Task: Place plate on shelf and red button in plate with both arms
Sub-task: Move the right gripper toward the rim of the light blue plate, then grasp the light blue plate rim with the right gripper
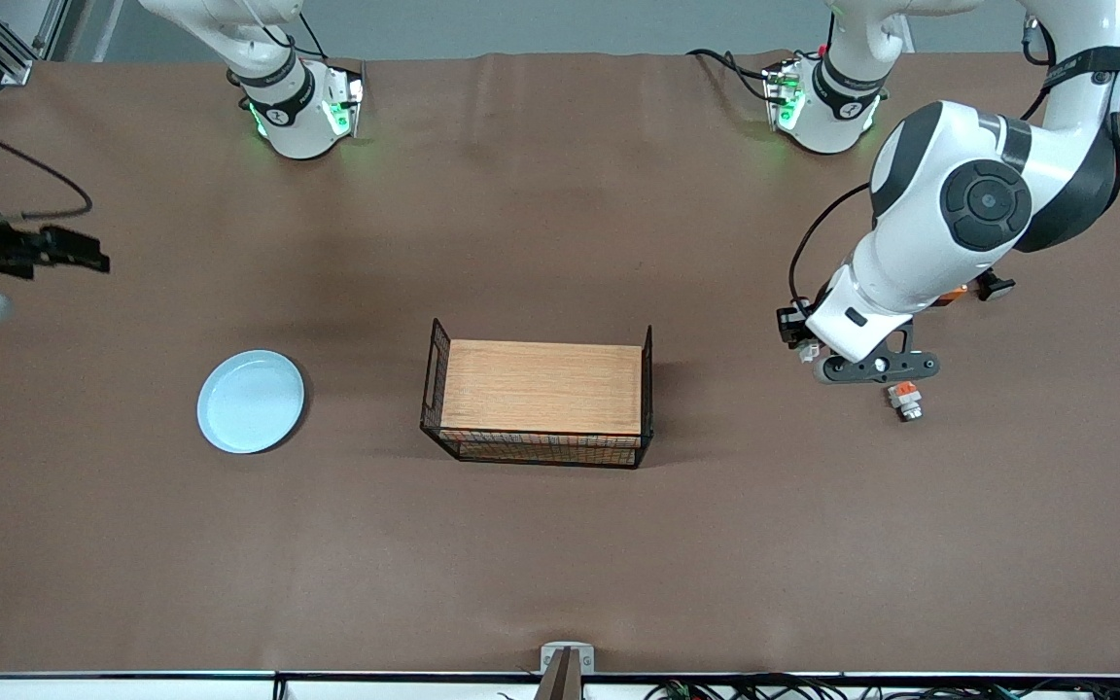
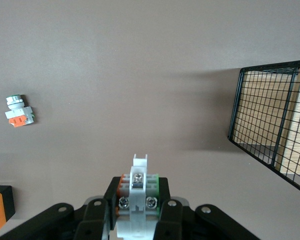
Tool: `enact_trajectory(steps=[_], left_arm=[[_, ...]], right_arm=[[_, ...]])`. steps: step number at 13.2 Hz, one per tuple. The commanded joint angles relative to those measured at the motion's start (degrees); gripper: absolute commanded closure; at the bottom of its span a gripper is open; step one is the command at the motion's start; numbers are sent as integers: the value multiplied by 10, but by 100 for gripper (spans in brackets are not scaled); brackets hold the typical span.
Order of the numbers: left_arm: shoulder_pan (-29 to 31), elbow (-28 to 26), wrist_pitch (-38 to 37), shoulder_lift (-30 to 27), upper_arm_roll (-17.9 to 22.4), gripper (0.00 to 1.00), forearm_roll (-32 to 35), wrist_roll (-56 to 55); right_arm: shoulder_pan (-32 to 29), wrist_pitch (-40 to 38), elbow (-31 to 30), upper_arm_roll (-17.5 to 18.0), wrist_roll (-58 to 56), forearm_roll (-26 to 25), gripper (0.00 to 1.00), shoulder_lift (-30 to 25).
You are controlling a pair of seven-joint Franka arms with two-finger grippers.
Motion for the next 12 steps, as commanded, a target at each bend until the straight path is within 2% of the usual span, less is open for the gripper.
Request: enact_trajectory(steps=[1,4,7,9,10,12], left_arm=[[-2,16,-13,6,-1,78,-4,-9],[-2,16,-13,6,-1,78,-3,-9],[-2,16,-13,7,-1,78,-3,-8],[-2,16,-13,8,-1,78,-3,-8],[-2,16,-13,8,-1,78,-3,-8],[-1,16,-13,8,-1,78,-3,-5]], right_arm=[[-15,68,-4,2,-20,-4,0,45],[-19,218,-61,2,-20,-3,0,92],[-17,429,-160,2,-16,0,0,134],[-20,538,-199,3,-12,2,0,171],[-21,578,-209,3,-12,2,0,192],[-31,591,-214,3,-12,15,0,216]])
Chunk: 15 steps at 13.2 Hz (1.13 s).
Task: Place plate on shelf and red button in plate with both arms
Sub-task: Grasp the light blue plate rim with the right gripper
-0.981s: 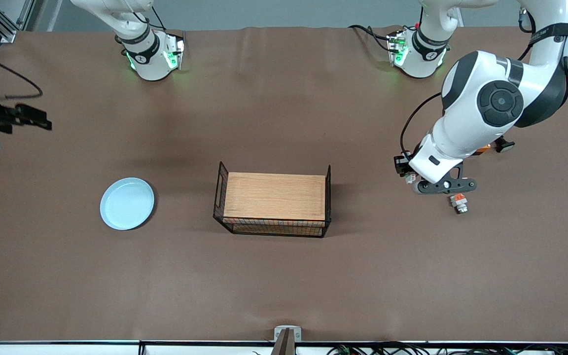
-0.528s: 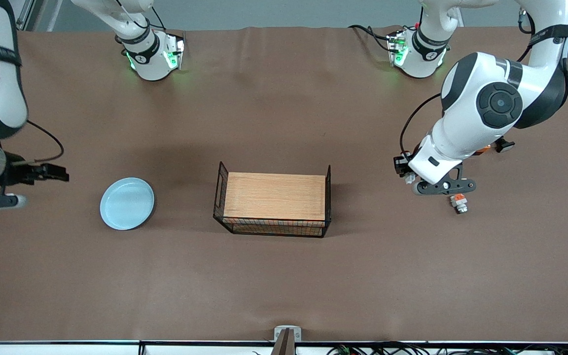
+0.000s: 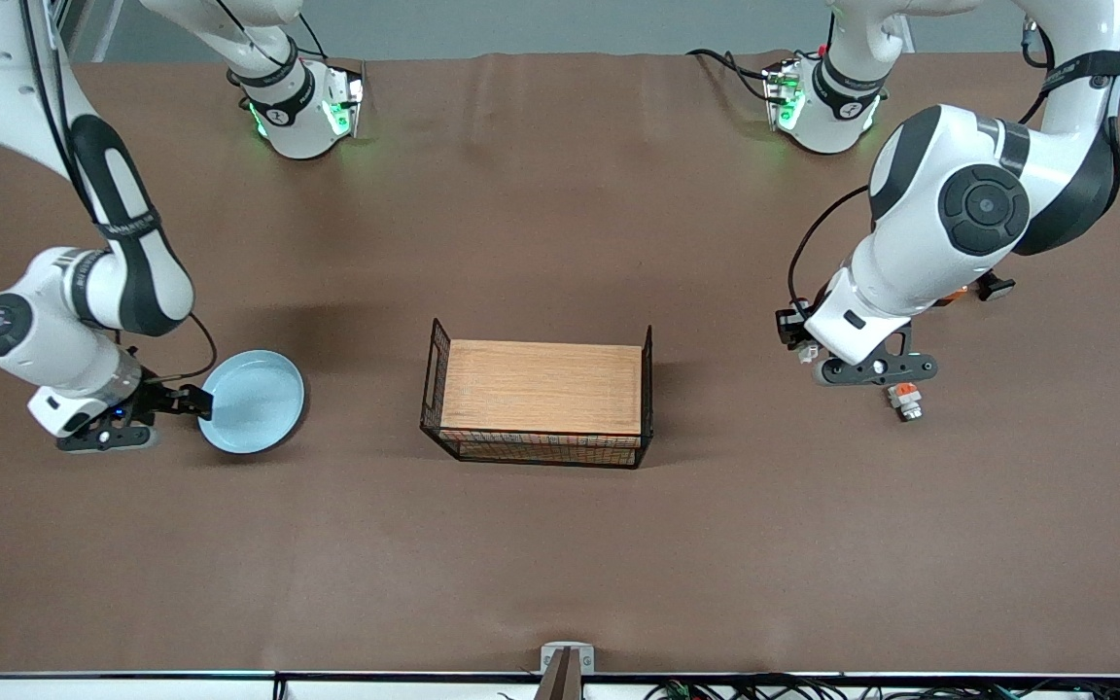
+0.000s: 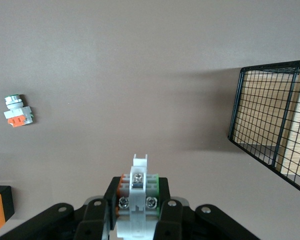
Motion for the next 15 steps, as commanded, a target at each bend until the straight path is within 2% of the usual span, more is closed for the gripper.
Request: enact_trajectory(steps=[1,12,13,15], left_arm=[[-1,13,-12,4,0,78,-3,-5],[-2,13,-12,14,0,78,-3,-5],[-1,13,-12,14,0,78,-3,-5],[0,13,-13,15,0,78,-3,-5]], right_arm=[[-17,10,-8,6,-1,14,0,12],[-18,7,-33,7,-38,14,0,18],[-18,6,-33,7,-41,14,7,18],[-18,5,-32,7,-41,14,26,18]])
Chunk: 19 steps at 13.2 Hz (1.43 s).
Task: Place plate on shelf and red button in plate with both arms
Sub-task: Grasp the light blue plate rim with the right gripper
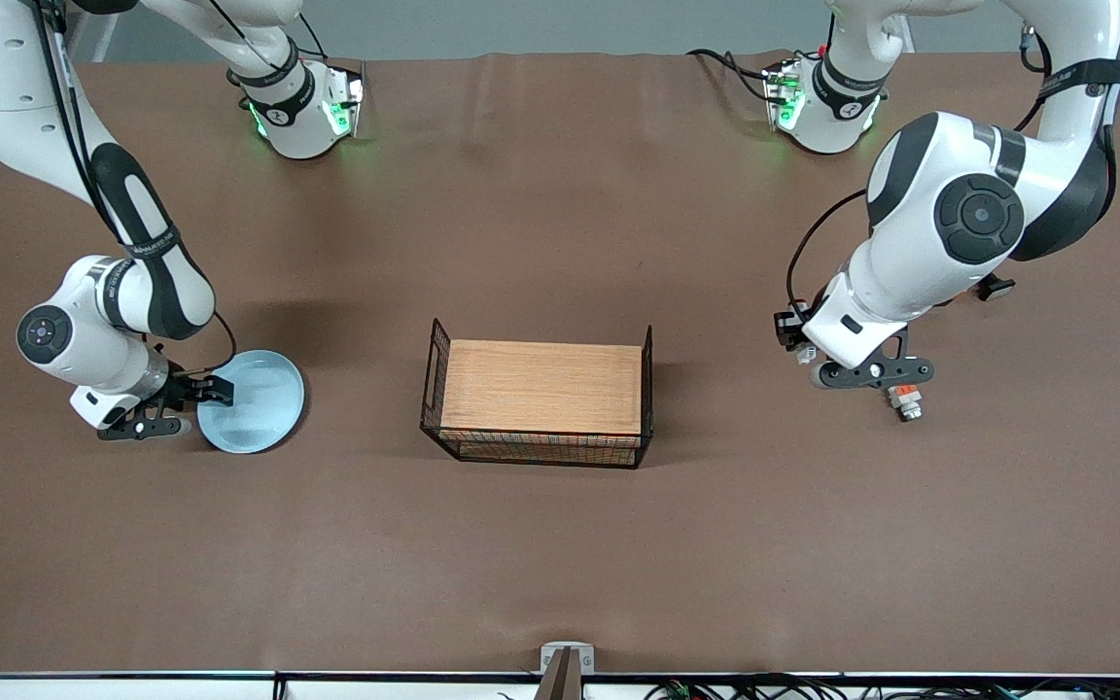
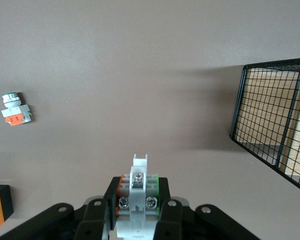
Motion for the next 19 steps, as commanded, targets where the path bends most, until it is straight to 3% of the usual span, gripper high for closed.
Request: enact_trajectory(steps=[1,5,6,10,16,19], left_arm=[[1,12,-12,5,0,78,2,-5],[1,12,-13,6,0,78,2,-4],[1,12,-13,5,0,78,2,-4],[1,12,-13,5,0,78,2,-4],[1,11,-21,6,0,78,5,-4],[2,11,-22,8,0,78,6,-3]], right_arm=[[-7,0,-6,6,-16,10,40,-7],[-7,-2,-3,6,-14,10,95,-7],[-7,-2,0,6,-14,10,100,-7],[-6,-36,25,6,-12,10,100,-11],[-4,-228,114,7,8,11,100,-56],[0,-332,141,10,97,12,100,-106]])
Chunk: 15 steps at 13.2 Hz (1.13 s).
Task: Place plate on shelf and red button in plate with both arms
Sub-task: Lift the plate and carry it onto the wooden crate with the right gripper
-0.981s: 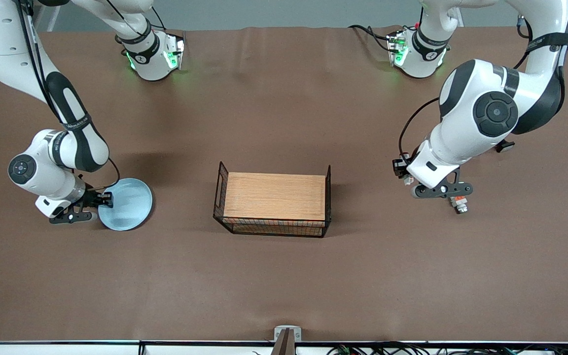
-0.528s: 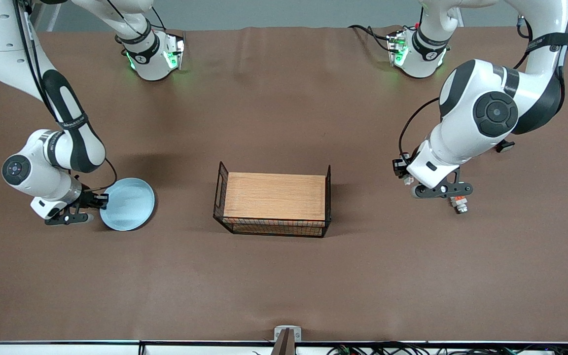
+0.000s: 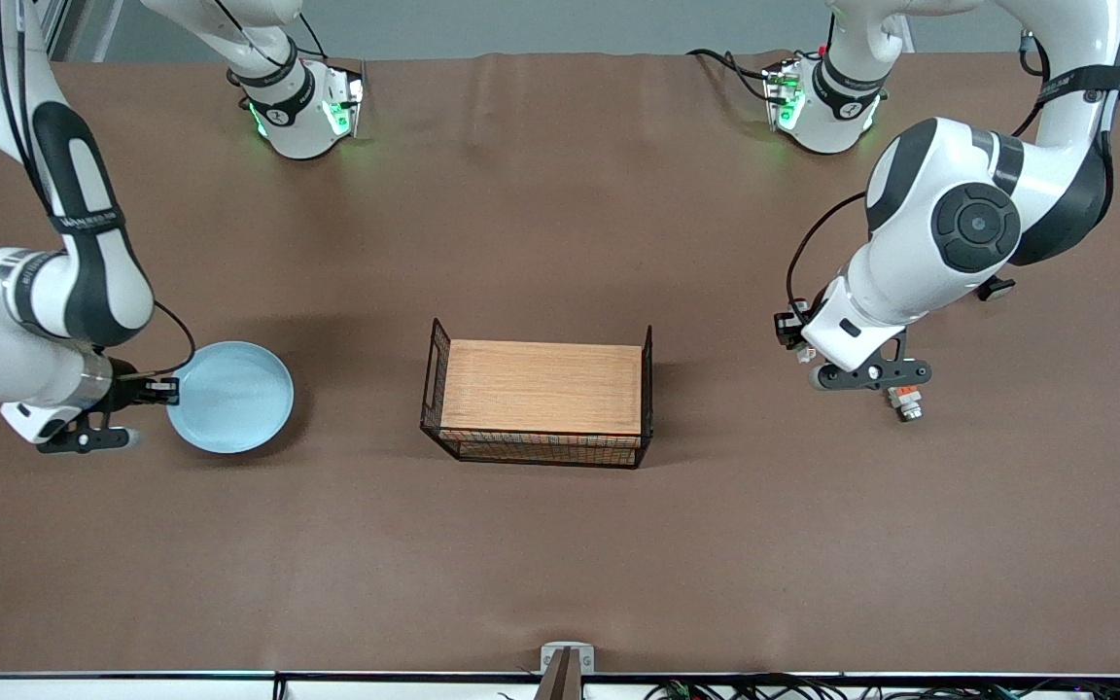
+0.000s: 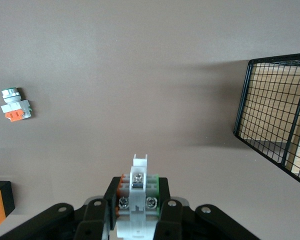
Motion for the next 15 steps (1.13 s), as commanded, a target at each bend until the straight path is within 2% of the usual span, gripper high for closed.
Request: enact_trajectory(steps=[1,4,7,11,15], left_arm=[[1,11,-13,4,-1,78,7,-3],[0,12,-13,9,-1,78,13,-3],[0,12,-13,9,-1,78,14,-3],[1,12,-13,9,-1,78,14,-3],[1,12,-13,10,-1,78,14,-3]], right_arm=[[2,-97,17,8,92,7,100,-56],[22,-217,40,8,242,43,100,-118],[63,-283,40,8,463,89,100,-181],[144,-297,39,8,713,113,100,-238],[265,-271,57,8,958,114,100,-250]])
